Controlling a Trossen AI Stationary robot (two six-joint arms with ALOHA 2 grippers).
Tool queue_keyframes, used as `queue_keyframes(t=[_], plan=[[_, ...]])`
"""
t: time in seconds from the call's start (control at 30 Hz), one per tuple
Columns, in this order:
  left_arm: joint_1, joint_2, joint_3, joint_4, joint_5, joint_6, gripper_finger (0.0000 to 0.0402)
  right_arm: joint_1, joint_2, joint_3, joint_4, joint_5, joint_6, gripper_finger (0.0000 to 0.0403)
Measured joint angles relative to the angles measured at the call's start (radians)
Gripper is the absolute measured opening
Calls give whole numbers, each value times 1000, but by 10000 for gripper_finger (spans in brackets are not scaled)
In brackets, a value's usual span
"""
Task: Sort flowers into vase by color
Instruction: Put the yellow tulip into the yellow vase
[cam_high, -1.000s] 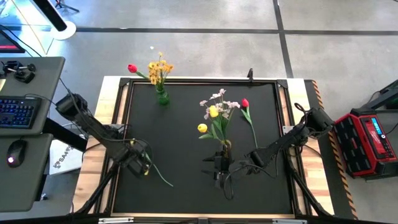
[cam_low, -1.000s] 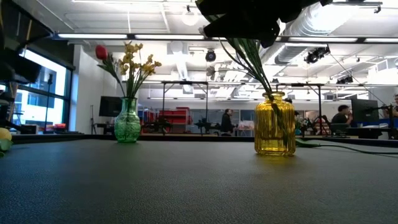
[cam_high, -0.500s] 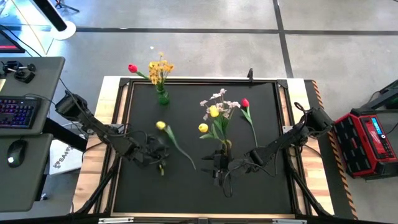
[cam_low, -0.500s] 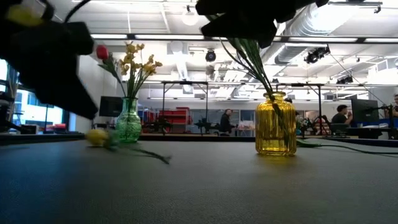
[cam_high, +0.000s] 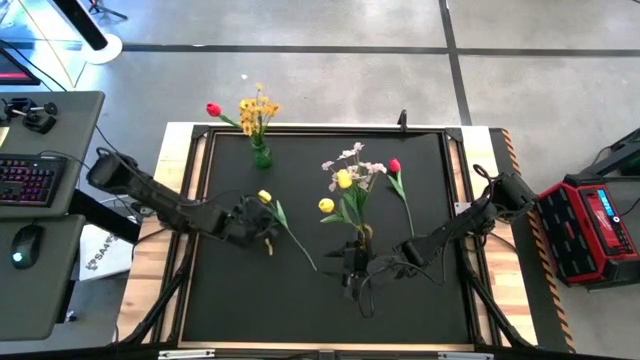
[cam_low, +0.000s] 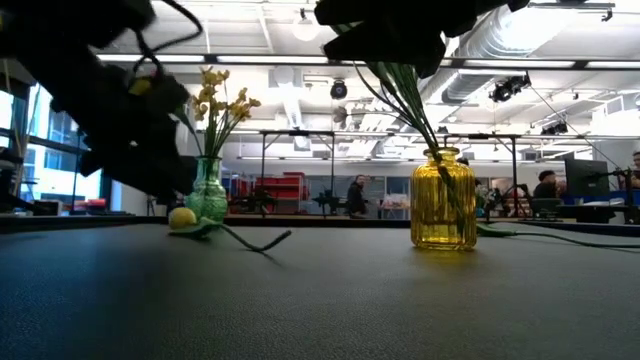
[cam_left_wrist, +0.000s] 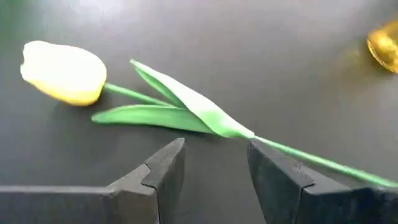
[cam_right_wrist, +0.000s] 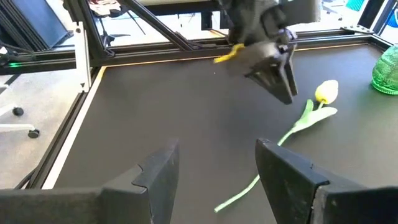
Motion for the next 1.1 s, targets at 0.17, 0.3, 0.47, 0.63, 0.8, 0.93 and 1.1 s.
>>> queue_keyframes(t=[0.17,0.3,0.47,0.63,0.8,0.93,1.1], plan=[[55,37,0,102,64,-38,173,0,0,0,0,0,0,199],[95,81,1,199,153,-61,184,0,0,0,0,0,0,199],[157,155,1,209,263,-109,186,0,0,0,0,0,0,199],[206,196,4,292,284,-110,186,0,0,0,-16,0,0,199],[251,202,1,359,287,-80,186,0,0,0,-20,0,0,199],[312,211,1,365,287,-89,186,0,0,0,-20,0,0,199],[410,210,1,358,306,-29,186,0,0,0,-19,0,0,199]])
